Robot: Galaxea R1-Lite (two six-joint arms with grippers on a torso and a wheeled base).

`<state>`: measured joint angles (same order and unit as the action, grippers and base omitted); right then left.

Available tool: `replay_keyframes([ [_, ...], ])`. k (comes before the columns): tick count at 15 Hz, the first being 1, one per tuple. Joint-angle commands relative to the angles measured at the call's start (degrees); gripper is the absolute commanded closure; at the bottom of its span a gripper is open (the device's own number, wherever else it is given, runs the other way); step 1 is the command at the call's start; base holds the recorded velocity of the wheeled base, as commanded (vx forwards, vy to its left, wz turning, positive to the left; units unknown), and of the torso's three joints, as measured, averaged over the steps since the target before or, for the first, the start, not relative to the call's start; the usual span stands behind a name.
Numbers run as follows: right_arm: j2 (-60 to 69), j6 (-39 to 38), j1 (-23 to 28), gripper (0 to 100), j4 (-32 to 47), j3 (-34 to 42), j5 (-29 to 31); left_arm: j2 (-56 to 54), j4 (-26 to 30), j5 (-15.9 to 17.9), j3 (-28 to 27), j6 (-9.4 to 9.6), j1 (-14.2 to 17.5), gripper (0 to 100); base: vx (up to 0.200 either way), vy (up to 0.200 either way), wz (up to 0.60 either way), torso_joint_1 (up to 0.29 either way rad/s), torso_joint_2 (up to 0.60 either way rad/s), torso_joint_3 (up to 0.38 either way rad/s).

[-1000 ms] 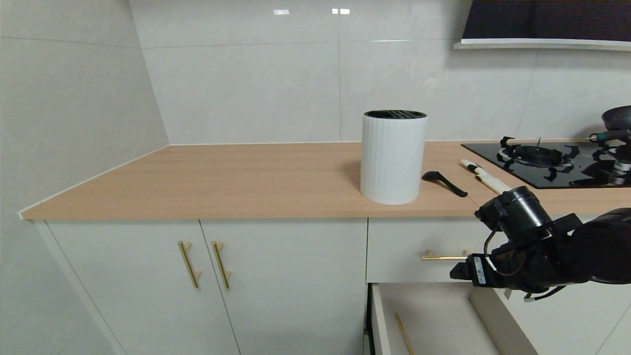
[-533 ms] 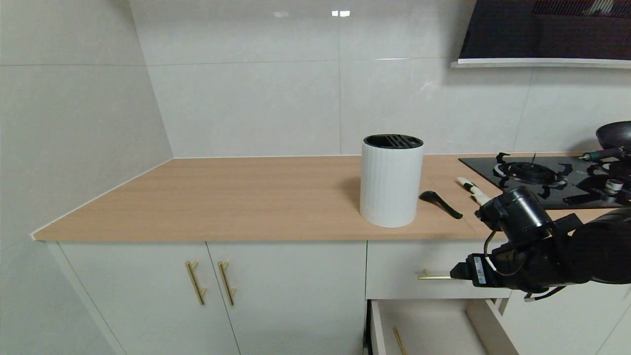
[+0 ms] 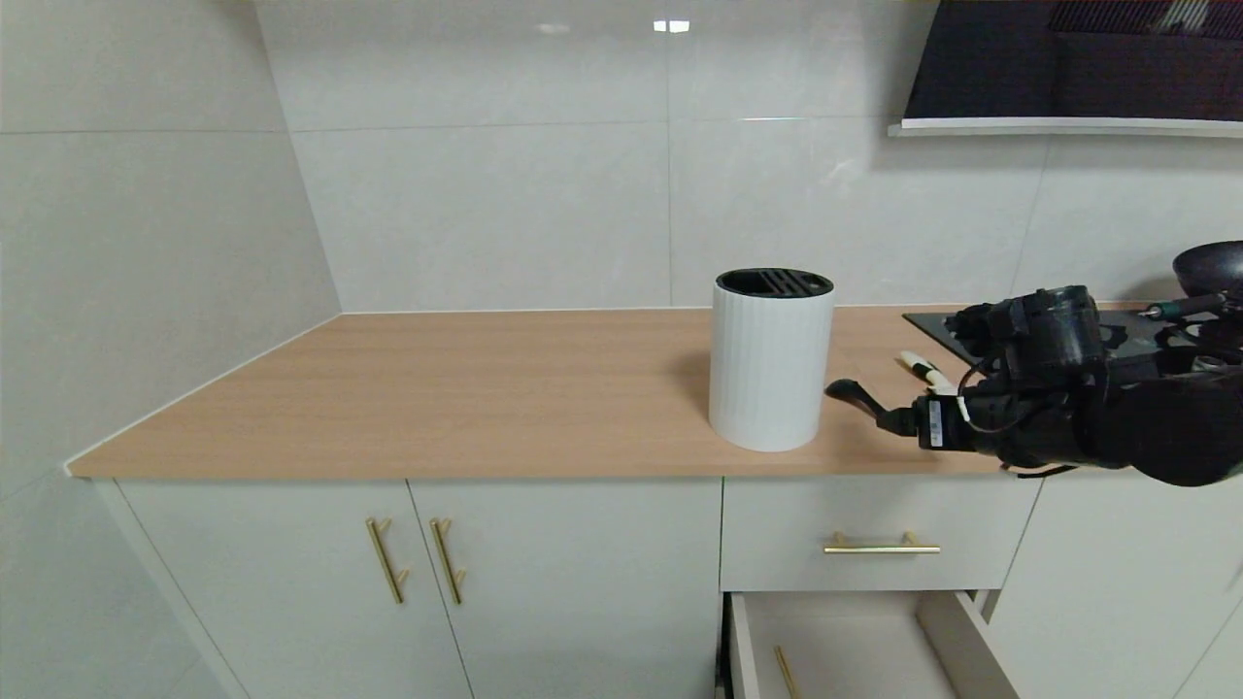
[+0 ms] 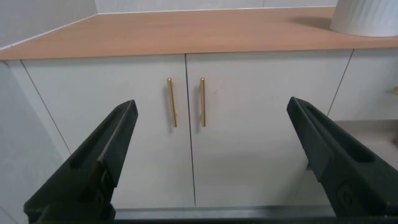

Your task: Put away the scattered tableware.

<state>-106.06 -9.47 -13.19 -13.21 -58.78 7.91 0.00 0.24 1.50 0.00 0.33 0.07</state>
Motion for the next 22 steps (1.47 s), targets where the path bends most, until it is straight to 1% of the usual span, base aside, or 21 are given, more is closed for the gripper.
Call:
replay_keyframes([
  [1, -6.6, 3.4, 4.1, 0, -0.8, -6.3, -5.1, 0.0, 0.0, 0.0, 0.0, 0.02, 0.0, 0, 0.000, 0.000, 0.00, 0.000, 0.00, 0.000],
  [2, -8.8, 5.4, 5.3, 0, -1.1, -8.7, -7.7, 0.0, 0.0, 0.0, 0.0, 0.02, 0.0, 0, 0.000, 0.000, 0.00, 0.000, 0.00, 0.000],
  [3, -10.6, 7.0, 6.1, 0, -1.6, -10.4, -9.0, 0.0, 0.0, 0.0, 0.0, 0.02, 0.0, 0, 0.000, 0.000, 0.00, 0.000, 0.00, 0.000],
  [4, -13.6, 9.3, 6.7, 0, -3.8, -12.5, -10.5, 0.0, 0.0, 0.0, 0.0, 0.02, 0.0, 0, 0.000, 0.000, 0.00, 0.000, 0.00, 0.000],
  [6, -17.3, 13.6, 7.8, 0, -9.5, -13.3, -12.6, 0.0, 0.0, 0.0, 0.0, 0.02, 0.0, 0, 0.000, 0.000, 0.00, 0.000, 0.00, 0.000],
  [9, -19.5, 14.2, 9.1, 0, -13.5, -12.5, -18.7, 0.0, 0.0, 0.0, 0.0, 0.02, 0.0, 0, 0.000, 0.000, 0.00, 0.000, 0.00, 0.000],
  [12, -20.9, 14.2, 10.7, 0, -13.9, -13.6, -21.6, 0.0, 0.0, 0.0, 0.0, 0.02, 0.0, 0, 0.000, 0.000, 0.00, 0.000, 0.00, 0.000],
  [13, -21.6, 14.2, 10.7, 0, -13.9, -13.9, -22.3, 0.0, 0.0, 0.0, 0.0, 0.02, 0.0, 0, 0.000, 0.000, 0.00, 0.000, 0.00, 0.000],
  [22, -24.1, 14.7, 10.6, 0, -14.0, -14.9, -22.1, 0.0, 0.0, 0.0, 0.0, 0.02, 0.0, 0, 0.000, 0.000, 0.00, 0.000, 0.00, 0.000],
])
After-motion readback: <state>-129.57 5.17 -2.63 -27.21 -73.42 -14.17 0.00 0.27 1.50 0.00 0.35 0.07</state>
